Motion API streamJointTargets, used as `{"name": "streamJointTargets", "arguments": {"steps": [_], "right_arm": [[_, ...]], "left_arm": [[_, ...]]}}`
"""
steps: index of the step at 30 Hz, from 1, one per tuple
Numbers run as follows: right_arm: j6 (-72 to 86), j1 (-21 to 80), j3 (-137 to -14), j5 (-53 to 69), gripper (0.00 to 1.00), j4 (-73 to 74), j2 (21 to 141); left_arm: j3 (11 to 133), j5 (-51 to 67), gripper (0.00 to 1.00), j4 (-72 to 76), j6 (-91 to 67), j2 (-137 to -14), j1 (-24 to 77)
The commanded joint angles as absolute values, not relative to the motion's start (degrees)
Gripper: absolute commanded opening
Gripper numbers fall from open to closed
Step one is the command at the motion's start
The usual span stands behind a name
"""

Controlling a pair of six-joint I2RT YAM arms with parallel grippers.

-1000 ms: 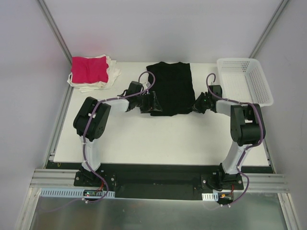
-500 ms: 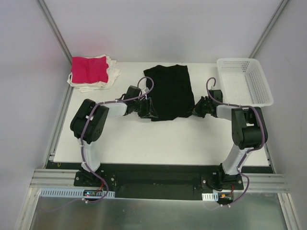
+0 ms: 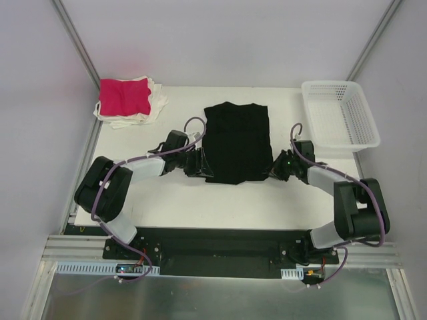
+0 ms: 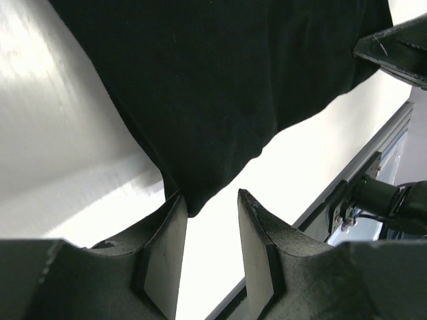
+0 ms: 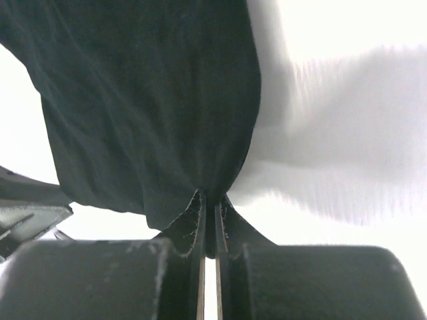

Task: Fold and stack the t-shirts
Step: Grab one side of the 2/3 rectangular tshirt with both arms

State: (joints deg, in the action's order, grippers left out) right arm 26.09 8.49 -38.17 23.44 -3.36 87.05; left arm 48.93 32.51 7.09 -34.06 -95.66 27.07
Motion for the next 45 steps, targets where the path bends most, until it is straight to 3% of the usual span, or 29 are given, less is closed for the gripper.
{"name": "streamJointTargets", "arguments": {"steps": [1,10,11,12,14,17,18,21,25,45], "right_arm": [[24.7,10.81,-33.85,24.79,0.01,1.82,78.77],[27.07,18.8,-28.04,24.52,0.01,5.09,74.62],[27.33,18.9,-27.78,23.83,0.03,5.45,74.18],[27.51,18.98,-27.51,23.56,0.12,6.06,73.83],[27.34,18.98,-27.68,21.72,0.21,7.55,73.04],[26.19,18.9,-28.47,18.73,0.31,10.98,70.67],[25.15,18.81,-28.82,17.94,0.42,12.38,69.45],[23.91,18.55,-29.97,15.65,0.56,15.11,67.6],[22.15,16.45,-29.71,14.85,0.58,15.82,66.97],[25.13,15.73,-24.0,16.87,0.57,0.62,73.65]], "left_arm": [[44.83,32.17,0.35,6.68,-34.37,-90.53,27.6],[38.77,31.99,0.34,6.68,-35.16,-87.28,28.21],[38.24,31.99,0.34,6.68,-35.24,-87.01,28.21],[37.88,31.99,0.35,6.68,-35.16,-86.66,28.21],[37.35,31.64,0.37,5.98,-34.81,-85.78,28.21],[38.32,29.98,0.52,3.35,-33.67,-84.99,28.21],[38.76,28.58,0.66,2.56,-33.23,-84.73,28.21],[41.04,27.25,0.84,0.36,-31.56,-84.64,28.21],[42.71,26.72,0.91,0.26,-30.32,-86.04,28.13],[39.91,30.32,0.89,6.33,-31.2,-92.9,28.04]]}}
